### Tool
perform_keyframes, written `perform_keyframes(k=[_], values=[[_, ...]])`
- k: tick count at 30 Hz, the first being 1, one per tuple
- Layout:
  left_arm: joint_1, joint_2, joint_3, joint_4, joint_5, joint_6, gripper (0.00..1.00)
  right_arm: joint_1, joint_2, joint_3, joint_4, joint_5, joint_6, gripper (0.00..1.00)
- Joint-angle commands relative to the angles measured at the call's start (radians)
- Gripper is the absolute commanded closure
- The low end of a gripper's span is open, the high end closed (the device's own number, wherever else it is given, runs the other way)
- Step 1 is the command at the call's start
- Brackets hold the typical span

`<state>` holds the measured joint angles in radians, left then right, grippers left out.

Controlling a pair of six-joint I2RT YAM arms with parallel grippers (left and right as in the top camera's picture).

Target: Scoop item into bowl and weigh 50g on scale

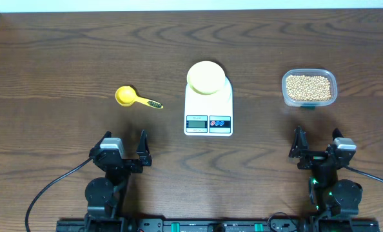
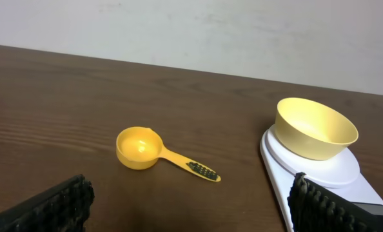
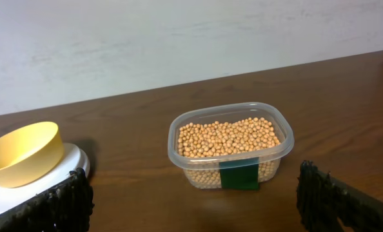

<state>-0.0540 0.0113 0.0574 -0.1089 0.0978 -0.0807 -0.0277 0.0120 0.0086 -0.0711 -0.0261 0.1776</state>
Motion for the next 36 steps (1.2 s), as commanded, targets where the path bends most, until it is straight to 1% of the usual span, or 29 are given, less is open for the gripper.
perform_keyframes(k=[1,5,8,13,16,18,20,23,28,30,32,36], values=[[0.005,0.000,-0.027,-0.008,-0.016,0.006,0.01,-0.002,-0.003,-0.003,-0.002,0.008,-0.010,0.01],[0.005,0.000,-0.027,0.002,-0.015,-0.002,0.01,-0.002,-0.003,-0.003,-0.001,0.009,-0.010,0.01],[0.005,0.000,-0.027,0.033,-0.016,-0.060,0.01,-0.002,-0.003,-0.003,0.025,0.005,0.004,0.01],[0.005,0.003,0.009,0.058,-0.016,-0.058,0.01,-0.002,-0.003,0.013,0.136,0.010,0.027,0.01],[0.005,0.039,0.090,0.050,-0.028,-0.058,0.01,-0.002,0.000,0.077,0.139,0.064,0.025,0.01],[0.005,0.092,0.171,0.040,-0.062,-0.058,0.01,-0.002,0.018,0.147,0.119,0.080,-0.018,0.01],[0.005,0.172,0.273,0.033,-0.069,-0.018,0.01,-0.002,0.056,0.228,0.091,0.080,-0.074,0.01],[0.005,0.345,0.455,-0.005,-0.077,0.057,0.01,-0.002,0.163,0.376,0.031,0.080,-0.138,0.01],[0.005,0.670,0.790,-0.135,-0.091,0.077,0.01,-0.002,0.435,0.672,-0.094,0.080,-0.149,0.01],[0.005,0.782,0.919,-0.208,-0.091,0.077,0.01,-0.002,0.558,0.799,-0.183,0.080,-0.149,0.01],[0.005,0.884,1.032,-0.295,-0.102,0.077,0.01,-0.002,0.697,0.938,-0.309,0.073,-0.148,0.01],[0.005,1.041,1.182,-0.521,-0.148,0.077,0.01,-0.002,0.939,1.162,-0.558,0.022,-0.148,0.01]])
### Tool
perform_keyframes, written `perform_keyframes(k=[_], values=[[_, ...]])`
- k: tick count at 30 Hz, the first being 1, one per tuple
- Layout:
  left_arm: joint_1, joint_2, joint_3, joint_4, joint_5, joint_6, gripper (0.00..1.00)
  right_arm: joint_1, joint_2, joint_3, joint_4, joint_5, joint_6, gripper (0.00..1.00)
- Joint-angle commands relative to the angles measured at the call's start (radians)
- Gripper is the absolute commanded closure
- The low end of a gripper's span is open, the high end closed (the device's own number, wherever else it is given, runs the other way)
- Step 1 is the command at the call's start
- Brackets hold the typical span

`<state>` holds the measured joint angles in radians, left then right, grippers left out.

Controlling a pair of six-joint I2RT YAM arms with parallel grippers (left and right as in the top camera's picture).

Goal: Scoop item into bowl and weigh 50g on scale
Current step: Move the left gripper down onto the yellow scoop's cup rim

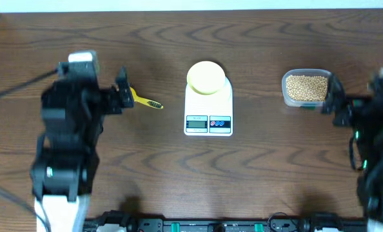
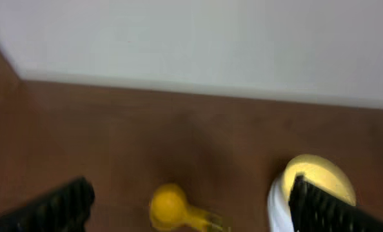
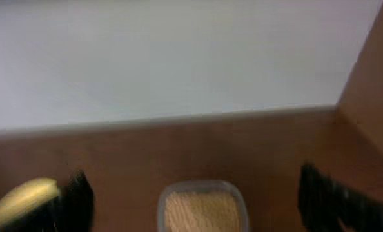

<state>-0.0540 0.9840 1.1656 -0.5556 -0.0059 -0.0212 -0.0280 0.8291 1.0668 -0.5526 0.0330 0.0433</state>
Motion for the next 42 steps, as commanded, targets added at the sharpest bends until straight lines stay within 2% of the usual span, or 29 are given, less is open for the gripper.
perform_keyframes(k=[1,5,7,11,15,19,24,32,36,42], values=[[0.005,0.095,0.094,-0.127,-0.043,0.017,0.01,-0.001,0.172,0.147,-0.124,-0.061,-0.014,0.01],[0.005,0.150,0.103,-0.270,-0.020,0.017,0.01,-0.001,0.320,0.226,-0.183,-0.122,-0.014,0.01],[0.005,0.173,0.102,-0.323,-0.020,0.017,0.01,-0.001,0.376,0.225,-0.176,-0.165,0.040,0.01],[0.005,0.200,0.102,-0.376,-0.020,-0.010,0.01,-0.001,0.448,0.225,-0.188,-0.344,0.068,0.01],[0.005,0.213,0.102,-0.409,-0.021,-0.055,0.02,-0.001,0.498,0.225,-0.188,-0.364,0.077,0.01],[0.005,0.230,0.102,-0.394,-0.023,-0.054,0.02,0.002,0.535,0.225,-0.185,-0.413,0.126,0.01],[0.021,0.306,0.102,-0.322,-0.085,-0.054,0.02,0.019,0.533,0.226,-0.190,-0.451,0.068,0.01],[0.191,0.539,0.102,-0.199,-0.080,-0.063,0.00,0.057,0.525,0.226,-0.200,-0.443,0.063,0.01],[0.255,0.632,0.102,-0.176,0.003,-0.021,0.05,0.073,0.525,0.226,-0.210,-0.443,0.064,0.01],[0.277,0.756,0.102,-0.151,0.099,0.029,0.06,0.086,0.525,0.226,-0.235,-0.443,0.064,0.01]])
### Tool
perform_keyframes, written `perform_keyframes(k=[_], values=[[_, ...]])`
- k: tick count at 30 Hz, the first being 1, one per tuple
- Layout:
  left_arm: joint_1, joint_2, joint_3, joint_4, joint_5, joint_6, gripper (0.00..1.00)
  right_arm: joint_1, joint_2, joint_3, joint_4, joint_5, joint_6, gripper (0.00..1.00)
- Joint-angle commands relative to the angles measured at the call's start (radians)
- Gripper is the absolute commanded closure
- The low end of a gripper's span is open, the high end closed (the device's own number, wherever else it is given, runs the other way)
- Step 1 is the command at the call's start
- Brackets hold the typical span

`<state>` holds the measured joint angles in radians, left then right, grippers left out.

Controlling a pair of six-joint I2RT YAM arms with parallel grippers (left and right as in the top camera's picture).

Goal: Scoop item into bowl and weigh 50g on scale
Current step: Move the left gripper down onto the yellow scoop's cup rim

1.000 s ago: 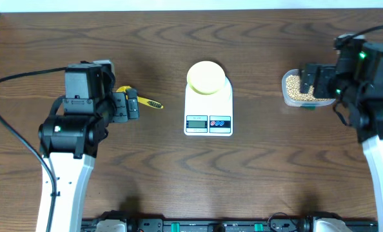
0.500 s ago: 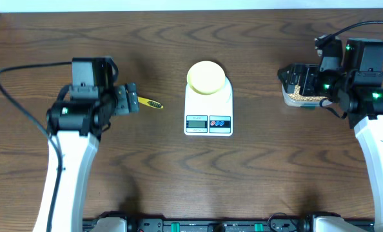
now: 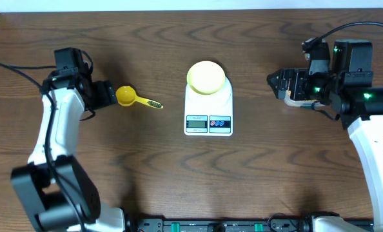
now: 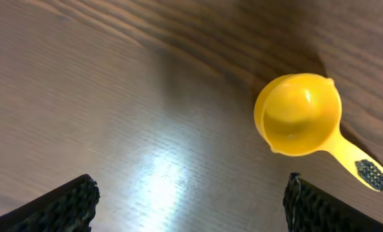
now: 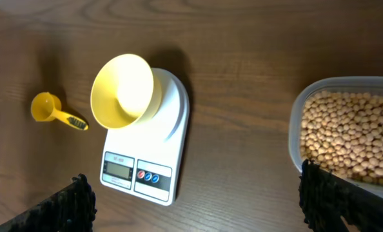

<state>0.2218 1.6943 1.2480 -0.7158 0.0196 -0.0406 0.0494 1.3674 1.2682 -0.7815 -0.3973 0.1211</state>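
Note:
A yellow measuring scoop lies on the wooden table, its handle pointing right toward the scale. My left gripper hangs open just left of the scoop's cup, nothing between its fingers. An empty yellow bowl sits on the white digital scale. The clear tub of soybeans is mostly hidden under my right arm in the overhead view. My right gripper is open, raised left of the tub, over bare table.
The wooden table's far edge and a white wall run along the top of the overhead view. A black cable trails from the left arm. Both arm bases stand at the near edge.
My left gripper has come down and points at the table just left of the scoop. My right gripper has moved over the tub's left side and now looks down at scale and beans.
Both arms sat folded at the near edge, grippers open, facing scoop and bean tub. Then both were raised and extended, the left near the scoop, the right beside the tub. Now each hangs open by its object; scoop, bowl, scale and tub have not moved.

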Motion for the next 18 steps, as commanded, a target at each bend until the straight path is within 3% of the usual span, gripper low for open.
perform_keyframes(k=[1,18], values=[[0.002,0.058,0.019,0.016,0.079,0.052,0.06,0.011,-0.014,0.025,-0.009,-0.013,-0.013,0.01],[0.002,0.159,0.019,0.196,0.104,0.066,0.10,0.011,-0.014,0.025,-0.040,-0.013,-0.010,0.01]])
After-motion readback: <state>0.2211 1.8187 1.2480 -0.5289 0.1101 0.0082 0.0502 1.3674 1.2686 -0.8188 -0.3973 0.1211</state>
